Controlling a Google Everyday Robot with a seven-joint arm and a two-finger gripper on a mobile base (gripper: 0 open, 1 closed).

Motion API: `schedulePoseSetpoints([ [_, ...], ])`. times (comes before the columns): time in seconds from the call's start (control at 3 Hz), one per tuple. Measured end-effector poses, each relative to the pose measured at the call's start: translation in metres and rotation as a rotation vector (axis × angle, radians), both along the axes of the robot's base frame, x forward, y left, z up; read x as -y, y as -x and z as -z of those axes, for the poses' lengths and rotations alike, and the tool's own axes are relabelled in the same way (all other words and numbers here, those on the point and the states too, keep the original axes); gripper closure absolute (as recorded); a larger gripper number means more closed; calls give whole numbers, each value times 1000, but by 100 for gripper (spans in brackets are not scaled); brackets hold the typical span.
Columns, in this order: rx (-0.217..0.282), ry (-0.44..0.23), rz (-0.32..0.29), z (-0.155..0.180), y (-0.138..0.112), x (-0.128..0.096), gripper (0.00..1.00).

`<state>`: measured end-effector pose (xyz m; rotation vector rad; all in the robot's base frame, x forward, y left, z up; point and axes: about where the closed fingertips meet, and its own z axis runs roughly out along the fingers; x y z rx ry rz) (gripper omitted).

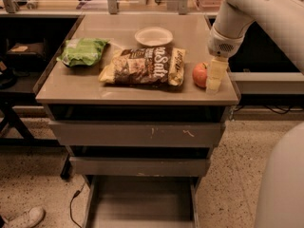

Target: Place apple into bottom drawer

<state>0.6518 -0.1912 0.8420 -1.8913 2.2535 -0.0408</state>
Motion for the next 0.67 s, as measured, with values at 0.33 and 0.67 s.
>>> schedulePoseSetpoints([
  [0.33,-23,-5,4,11,-3,4,0],
  [0.67,-23,-5,4,11,-3,4,18],
])
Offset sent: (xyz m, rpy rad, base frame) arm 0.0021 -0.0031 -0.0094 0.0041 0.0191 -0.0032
